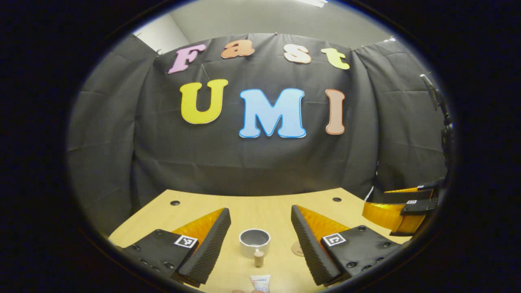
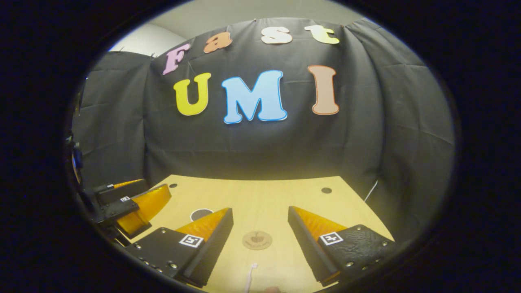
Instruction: Put the toothbrush and toothpaste on the desktop into the cup, then pick up the cup and place it on the coaster on the desktop.
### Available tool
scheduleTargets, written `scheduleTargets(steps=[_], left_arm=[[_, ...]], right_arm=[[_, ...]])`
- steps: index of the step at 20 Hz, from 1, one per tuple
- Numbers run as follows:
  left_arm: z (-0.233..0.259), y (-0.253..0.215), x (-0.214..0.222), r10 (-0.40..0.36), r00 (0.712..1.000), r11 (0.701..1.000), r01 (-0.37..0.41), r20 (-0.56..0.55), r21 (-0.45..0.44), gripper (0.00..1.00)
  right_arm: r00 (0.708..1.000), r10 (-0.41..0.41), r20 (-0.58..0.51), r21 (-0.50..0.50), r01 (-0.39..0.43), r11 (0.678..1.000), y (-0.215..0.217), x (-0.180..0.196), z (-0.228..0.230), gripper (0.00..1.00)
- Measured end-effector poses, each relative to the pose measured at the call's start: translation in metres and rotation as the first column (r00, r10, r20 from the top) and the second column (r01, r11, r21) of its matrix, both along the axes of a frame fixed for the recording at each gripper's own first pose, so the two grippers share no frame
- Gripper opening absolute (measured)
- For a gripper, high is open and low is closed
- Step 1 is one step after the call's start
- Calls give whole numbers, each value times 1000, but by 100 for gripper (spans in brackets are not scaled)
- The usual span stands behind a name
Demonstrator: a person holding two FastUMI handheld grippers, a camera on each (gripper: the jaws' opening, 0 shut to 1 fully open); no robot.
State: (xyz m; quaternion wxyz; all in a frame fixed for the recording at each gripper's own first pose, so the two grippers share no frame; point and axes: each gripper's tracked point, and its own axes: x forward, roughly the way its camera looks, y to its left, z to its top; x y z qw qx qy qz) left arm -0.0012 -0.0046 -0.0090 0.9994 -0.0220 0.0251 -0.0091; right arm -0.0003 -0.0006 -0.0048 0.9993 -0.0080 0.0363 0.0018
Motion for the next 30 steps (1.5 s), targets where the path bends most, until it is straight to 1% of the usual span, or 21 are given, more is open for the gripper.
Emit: scheduleTargets(steps=[1,4,6,8,11,15,19,24,25,27,29,30], left_arm=[[-7,2,0,-3,1000,1000,3,-25,1,95],[-39,4,3,-19,993,1000,18,-116,-14,94],[-57,4,5,-29,983,999,26,-179,-20,95],[-73,4,7,-39,971,999,34,-234,-25,94],[-96,4,11,-42,953,999,33,-300,-33,96],[-126,2,7,-43,919,999,28,-393,-44,96],[-156,-1,2,-51,862,998,22,-504,-63,95],[-187,-1,-9,-58,790,998,28,-610,-60,95],[-193,-2,-13,-64,773,997,28,-632,-68,96],[-204,-3,-17,-67,735,997,17,-675,-80,95],[-210,-1,-21,-57,699,997,9,-713,-71,96],[-213,0,-24,-53,674,998,7,-737,-65,94]], right_arm=[[1000,-4,-21,-13,4,1000,3,3,-6,88],[998,-1,-67,32,3,999,10,5,-27,89],[993,-7,-118,38,12,999,11,6,-39,88],[985,-17,-174,41,24,999,12,9,-54,87],[961,-30,-273,39,42,998,12,11,-79,89],[929,-20,-371,60,45,997,14,10,-104,89],[900,2,-437,89,41,995,20,10,-123,89],[852,26,-522,107,36,994,24,5,-147,90],[840,34,-541,114,33,993,24,4,-153,90],[816,51,-575,128,28,991,27,1,-163,90],[794,61,-605,135,27,990,29,0,-173,90],[785,66,-616,139,25,990,30,0,-176,90]])
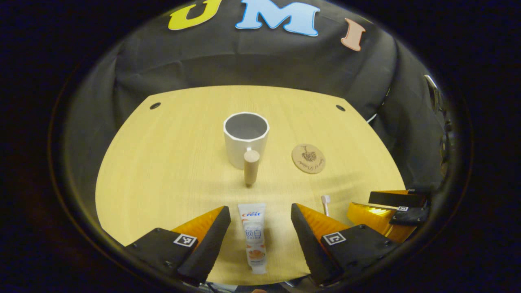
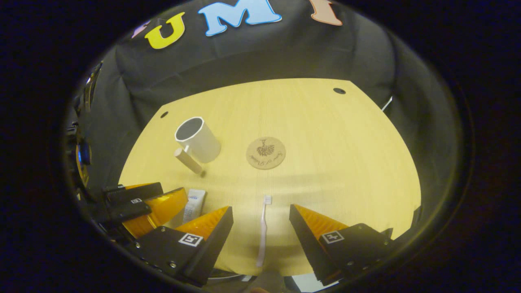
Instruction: Put the toothbrush and toothpaste on the desktop into the cup, then pick up the cup and place it on the coaster on the desktop.
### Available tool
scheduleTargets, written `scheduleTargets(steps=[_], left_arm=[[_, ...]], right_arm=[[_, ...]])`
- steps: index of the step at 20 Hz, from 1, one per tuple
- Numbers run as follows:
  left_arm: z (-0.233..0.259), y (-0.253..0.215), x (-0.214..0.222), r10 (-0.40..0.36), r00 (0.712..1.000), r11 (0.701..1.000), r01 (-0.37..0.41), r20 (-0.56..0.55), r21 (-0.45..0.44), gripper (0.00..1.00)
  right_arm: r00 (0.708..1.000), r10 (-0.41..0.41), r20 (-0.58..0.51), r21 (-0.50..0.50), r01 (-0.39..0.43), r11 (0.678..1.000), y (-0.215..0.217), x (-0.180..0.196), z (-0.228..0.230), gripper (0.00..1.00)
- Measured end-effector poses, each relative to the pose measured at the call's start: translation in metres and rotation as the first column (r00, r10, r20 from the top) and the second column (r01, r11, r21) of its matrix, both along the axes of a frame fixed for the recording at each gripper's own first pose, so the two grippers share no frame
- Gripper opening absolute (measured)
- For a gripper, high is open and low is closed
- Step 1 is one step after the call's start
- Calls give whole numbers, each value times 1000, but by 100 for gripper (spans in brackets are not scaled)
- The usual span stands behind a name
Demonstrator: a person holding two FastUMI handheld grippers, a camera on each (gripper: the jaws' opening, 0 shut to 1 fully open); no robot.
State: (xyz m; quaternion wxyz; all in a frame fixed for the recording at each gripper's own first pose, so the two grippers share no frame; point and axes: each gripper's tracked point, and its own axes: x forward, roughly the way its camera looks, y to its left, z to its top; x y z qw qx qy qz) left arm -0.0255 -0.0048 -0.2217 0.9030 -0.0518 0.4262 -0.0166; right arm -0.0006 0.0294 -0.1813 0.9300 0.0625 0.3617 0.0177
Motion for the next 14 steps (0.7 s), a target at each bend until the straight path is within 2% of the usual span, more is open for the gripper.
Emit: scheduleTargets(steps=[2,6,8,12,14], left_arm=[[-8,0,-7,-1,998,1000,1,-70,0,99],[-27,-3,-12,8,987,1000,-8,-162,-2,96],[-32,-9,-12,7,980,1000,-7,-201,2,100],[-43,-23,-12,5,962,1000,-11,-271,-19,96],[-47,-24,-12,2,956,1000,-8,-293,-18,98]], right_arm=[[999,7,-32,2,-7,1000,1,-1,-7,90],[995,23,-102,-6,-24,1000,3,-4,-24,90],[989,29,-142,-3,-30,1000,6,-6,-36,90],[975,41,-217,-13,-45,999,9,-8,-53,90],[969,42,-245,-22,-49,999,9,-8,-60,90]])
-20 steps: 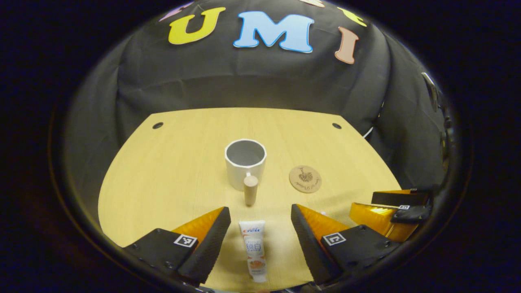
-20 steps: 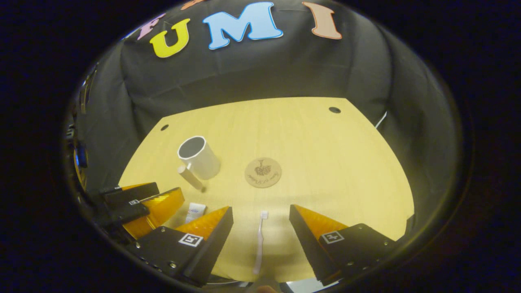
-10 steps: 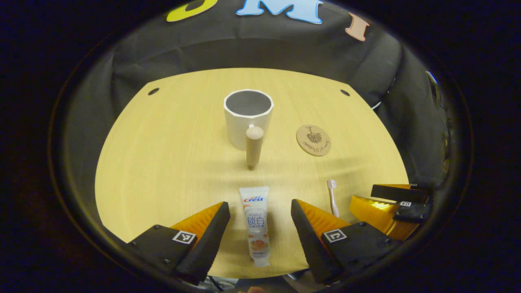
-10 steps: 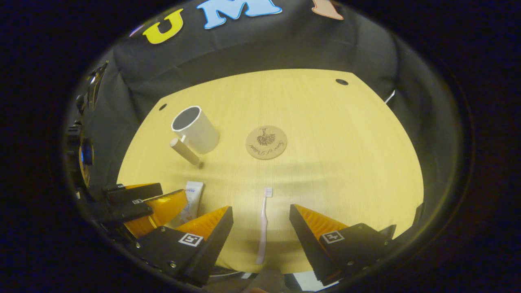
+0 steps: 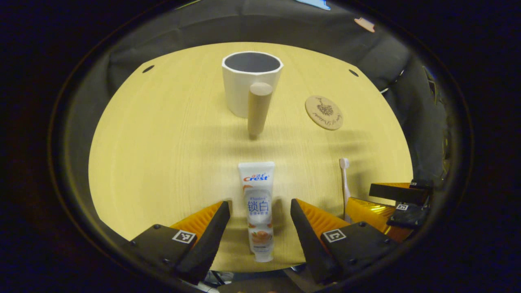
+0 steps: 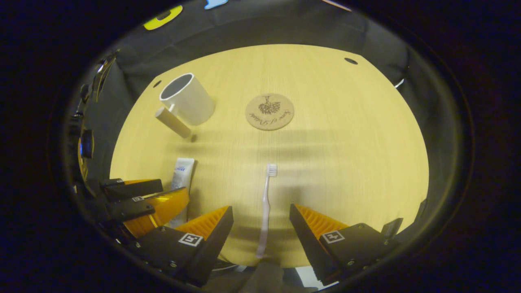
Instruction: Put the toothbrush and toothpaste on the desktop into the cup, then pick up the cup and place it on the coaster on the desktop.
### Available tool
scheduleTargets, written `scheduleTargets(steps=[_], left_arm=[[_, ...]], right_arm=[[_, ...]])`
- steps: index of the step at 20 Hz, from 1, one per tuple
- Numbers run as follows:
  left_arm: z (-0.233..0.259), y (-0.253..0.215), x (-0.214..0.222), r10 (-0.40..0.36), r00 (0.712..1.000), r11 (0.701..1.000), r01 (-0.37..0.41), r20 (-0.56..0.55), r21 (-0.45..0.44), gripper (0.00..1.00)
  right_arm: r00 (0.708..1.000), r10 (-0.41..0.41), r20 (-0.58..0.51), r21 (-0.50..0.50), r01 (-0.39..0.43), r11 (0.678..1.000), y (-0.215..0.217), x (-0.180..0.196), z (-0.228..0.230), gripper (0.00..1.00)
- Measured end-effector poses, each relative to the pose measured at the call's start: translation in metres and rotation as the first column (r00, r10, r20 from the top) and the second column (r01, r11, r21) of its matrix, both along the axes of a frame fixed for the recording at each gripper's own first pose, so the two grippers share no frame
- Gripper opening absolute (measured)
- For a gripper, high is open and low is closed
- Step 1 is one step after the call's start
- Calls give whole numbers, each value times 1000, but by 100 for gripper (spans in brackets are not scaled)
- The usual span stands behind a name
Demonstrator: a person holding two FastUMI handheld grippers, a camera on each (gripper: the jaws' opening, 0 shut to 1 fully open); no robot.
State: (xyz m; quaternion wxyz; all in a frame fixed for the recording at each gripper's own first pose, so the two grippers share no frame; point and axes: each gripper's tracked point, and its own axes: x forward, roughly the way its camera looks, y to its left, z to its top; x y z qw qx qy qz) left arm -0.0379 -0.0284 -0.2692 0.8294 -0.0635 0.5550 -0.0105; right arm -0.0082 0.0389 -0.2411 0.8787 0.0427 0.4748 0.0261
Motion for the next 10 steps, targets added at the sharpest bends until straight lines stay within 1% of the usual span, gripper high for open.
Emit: scheduleTargets(steps=[1,2,3,5,6,7,8,9,10], left_arm=[[-3,1,-3,-2,1000,1000,2,-10,1,100],[-4,1,-3,-3,1000,1000,3,-19,-2,94],[-7,0,-4,-3,1000,1000,3,-28,-5,97],[-12,-1,-3,-3,999,1000,3,-45,-12,97],[-13,-1,-3,-3,999,1000,3,-53,-13,93],[-16,0,-3,-4,998,1000,3,-60,-13,91],[-17,0,-3,-3,998,1000,2,-68,-14,94],[-20,0,-3,-3,997,1000,1,-77,-16,89],[-20,2,-3,-2,996,1000,1,-86,-8,89]], right_arm=[[1000,4,-15,-2,-4,1000,1,1,-5,90],[1000,6,-29,-4,-6,1000,2,2,-8,90],[999,9,-46,-4,-10,1000,4,2,-12,90],[997,14,-74,-2,-14,1000,6,1,-18,90],[996,17,-85,4,-16,1000,8,1,-20,87],[995,17,-95,3,-17,1000,8,1,-23,86],[994,18,-104,0,-18,1000,8,2,-25,85],[994,15,-111,-1,-15,1000,8,3,-29,86],[993,14,-119,-1,-14,1000,8,3,-30,82]])
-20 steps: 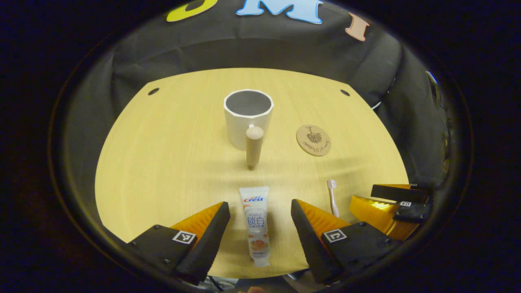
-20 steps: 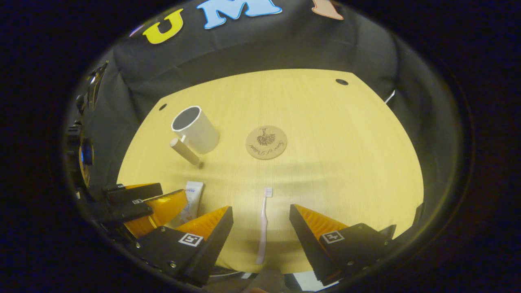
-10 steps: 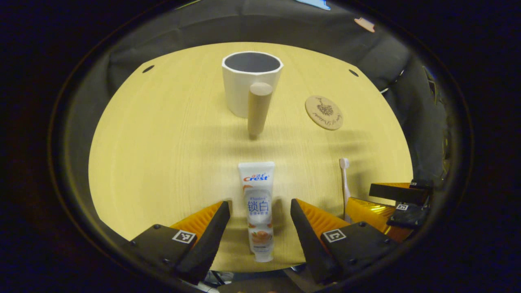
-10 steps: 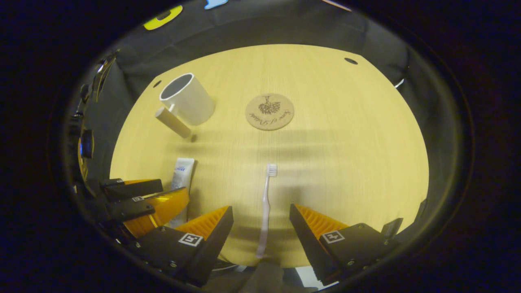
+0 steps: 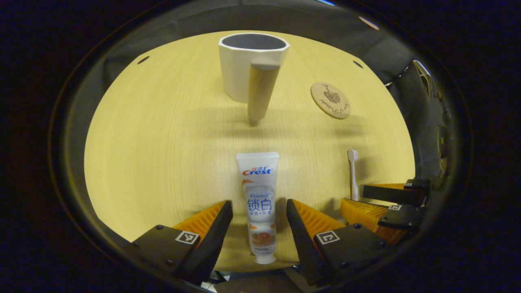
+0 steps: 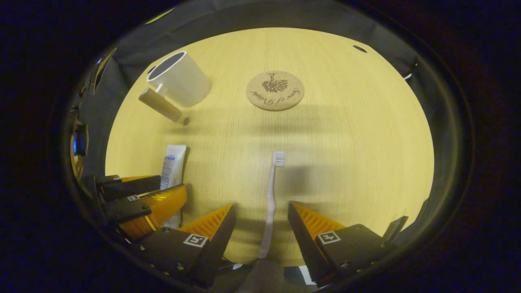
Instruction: Put the toothbrush and toothpaste on the desktop into the cup, then pick up the cup and place it on the coaster on the desktop.
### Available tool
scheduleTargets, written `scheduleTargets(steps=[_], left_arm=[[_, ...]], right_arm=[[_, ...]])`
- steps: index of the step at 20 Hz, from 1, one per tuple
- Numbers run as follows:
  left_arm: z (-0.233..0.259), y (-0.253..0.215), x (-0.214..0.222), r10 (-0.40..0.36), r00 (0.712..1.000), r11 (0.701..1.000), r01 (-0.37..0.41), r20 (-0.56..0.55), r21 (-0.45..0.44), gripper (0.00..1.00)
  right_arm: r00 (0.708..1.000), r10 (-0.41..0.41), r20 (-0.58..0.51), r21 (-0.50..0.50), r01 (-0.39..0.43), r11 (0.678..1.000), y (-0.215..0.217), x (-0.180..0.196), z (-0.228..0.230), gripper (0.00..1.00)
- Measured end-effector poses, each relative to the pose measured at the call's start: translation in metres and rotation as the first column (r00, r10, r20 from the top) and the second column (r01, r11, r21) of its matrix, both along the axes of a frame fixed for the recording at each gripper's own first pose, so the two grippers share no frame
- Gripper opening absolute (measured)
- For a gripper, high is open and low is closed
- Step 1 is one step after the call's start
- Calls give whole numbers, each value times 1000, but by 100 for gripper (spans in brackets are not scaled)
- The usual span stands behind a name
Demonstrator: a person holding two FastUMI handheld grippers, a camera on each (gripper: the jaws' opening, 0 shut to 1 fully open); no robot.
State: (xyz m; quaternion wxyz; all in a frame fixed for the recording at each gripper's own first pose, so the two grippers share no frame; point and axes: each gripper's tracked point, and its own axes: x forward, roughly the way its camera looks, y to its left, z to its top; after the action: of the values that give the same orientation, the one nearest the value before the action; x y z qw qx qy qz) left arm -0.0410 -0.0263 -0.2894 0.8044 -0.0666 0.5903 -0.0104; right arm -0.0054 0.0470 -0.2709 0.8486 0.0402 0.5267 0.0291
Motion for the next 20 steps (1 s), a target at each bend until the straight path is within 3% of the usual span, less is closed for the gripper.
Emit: scheduleTargets(steps=[2,4,6,7,9,10,12,13,20], left_arm=[[-1,1,2,-11,1000,1000,11,-4,11,92],[-2,1,3,-17,1000,1000,17,-12,18,82],[-2,3,1,-26,999,999,27,-21,35,79],[-3,2,3,-34,999,999,34,-18,42,78],[-5,5,2,-39,999,997,41,-22,61,76],[-5,8,3,-40,999,996,42,-22,74,68],[-7,10,5,-31,999,996,32,-21,82,64],[-6,12,4,-25,999,996,27,-23,84,60],[-6,11,5,-53,998,991,55,-16,119,43]], right_arm=[[1000,1,-17,0,-1,1000,1,1,-4,77],[999,2,-39,-5,-2,1000,1,-2,-8,74],[999,-3,-37,-22,2,1000,-2,1,-8,72],[999,-5,-42,-28,4,1000,-3,0,-11,64],[999,-2,-45,-38,1,999,-5,1,-11,61],[999,-3,-48,-49,0,999,-8,-1,-13,60],[999,-7,-53,-65,4,998,-13,-1,-12,39],[998,-1,-60,-72,-4,997,-15,-1,-14,34],[998,47,-50,-133,-54,990,-17,-8,-13,34]])
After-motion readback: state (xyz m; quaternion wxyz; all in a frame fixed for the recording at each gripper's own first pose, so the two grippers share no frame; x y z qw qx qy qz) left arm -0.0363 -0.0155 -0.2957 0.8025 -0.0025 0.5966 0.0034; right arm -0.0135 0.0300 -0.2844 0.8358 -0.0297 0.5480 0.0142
